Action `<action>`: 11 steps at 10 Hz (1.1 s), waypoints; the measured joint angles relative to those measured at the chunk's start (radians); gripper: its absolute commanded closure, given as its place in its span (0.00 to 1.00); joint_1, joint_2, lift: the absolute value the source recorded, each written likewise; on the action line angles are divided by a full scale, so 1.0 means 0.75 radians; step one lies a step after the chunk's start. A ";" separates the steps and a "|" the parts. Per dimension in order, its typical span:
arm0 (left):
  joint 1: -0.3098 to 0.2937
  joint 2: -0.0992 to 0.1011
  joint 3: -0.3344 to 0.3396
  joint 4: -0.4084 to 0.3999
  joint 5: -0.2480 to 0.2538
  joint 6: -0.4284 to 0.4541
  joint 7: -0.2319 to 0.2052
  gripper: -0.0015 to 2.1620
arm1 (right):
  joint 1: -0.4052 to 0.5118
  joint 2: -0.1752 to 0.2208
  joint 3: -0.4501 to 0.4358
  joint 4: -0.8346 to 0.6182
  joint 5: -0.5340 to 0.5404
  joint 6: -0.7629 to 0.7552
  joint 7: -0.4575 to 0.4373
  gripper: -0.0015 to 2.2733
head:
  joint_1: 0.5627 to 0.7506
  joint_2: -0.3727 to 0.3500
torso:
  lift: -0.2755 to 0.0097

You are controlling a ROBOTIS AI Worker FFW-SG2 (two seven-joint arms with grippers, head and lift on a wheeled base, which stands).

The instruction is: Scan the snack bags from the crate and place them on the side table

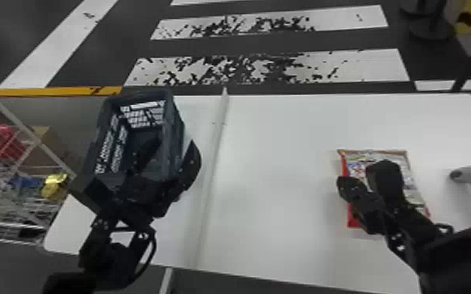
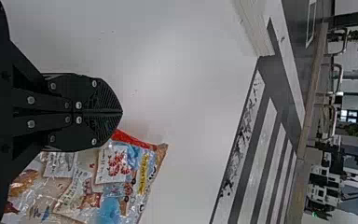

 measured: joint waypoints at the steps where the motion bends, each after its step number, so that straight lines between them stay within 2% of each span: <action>1: 0.000 0.000 0.000 0.000 0.000 0.000 0.001 0.04 | -0.001 -0.004 -0.008 0.002 0.000 0.000 0.000 0.99 | 0.70 0.74 | 0.68; 4: 0.001 -0.003 -0.001 0.002 0.000 0.000 0.000 0.04 | 0.012 -0.012 -0.027 -0.014 -0.006 -0.003 0.000 0.98 | 0.70 0.72 | 0.68; 5: 0.001 -0.003 0.000 0.002 0.000 0.000 0.000 0.04 | 0.032 -0.016 -0.029 -0.054 -0.013 -0.006 0.000 0.88 | 0.70 0.72 | 0.68; 6: 0.001 -0.003 0.000 0.000 0.000 0.000 0.001 0.04 | 0.073 -0.017 -0.042 -0.146 -0.019 -0.007 -0.001 0.60 | 0.70 0.73 | 0.68; 8: 0.001 -0.004 -0.002 -0.005 -0.001 0.000 0.001 0.04 | 0.147 -0.023 -0.118 -0.368 -0.036 0.100 0.004 0.23 | 0.70 0.72 | 0.68; 9: 0.001 -0.005 -0.006 -0.008 -0.001 0.000 0.007 0.04 | 0.175 -0.025 -0.172 -0.463 -0.046 0.163 0.004 0.13 | 0.70 0.69 | 0.68; 11: 0.001 -0.006 -0.030 -0.022 -0.015 0.003 0.075 0.04 | 0.227 -0.026 -0.304 -0.591 -0.075 0.253 0.000 0.10 | 0.70 0.61 | 0.68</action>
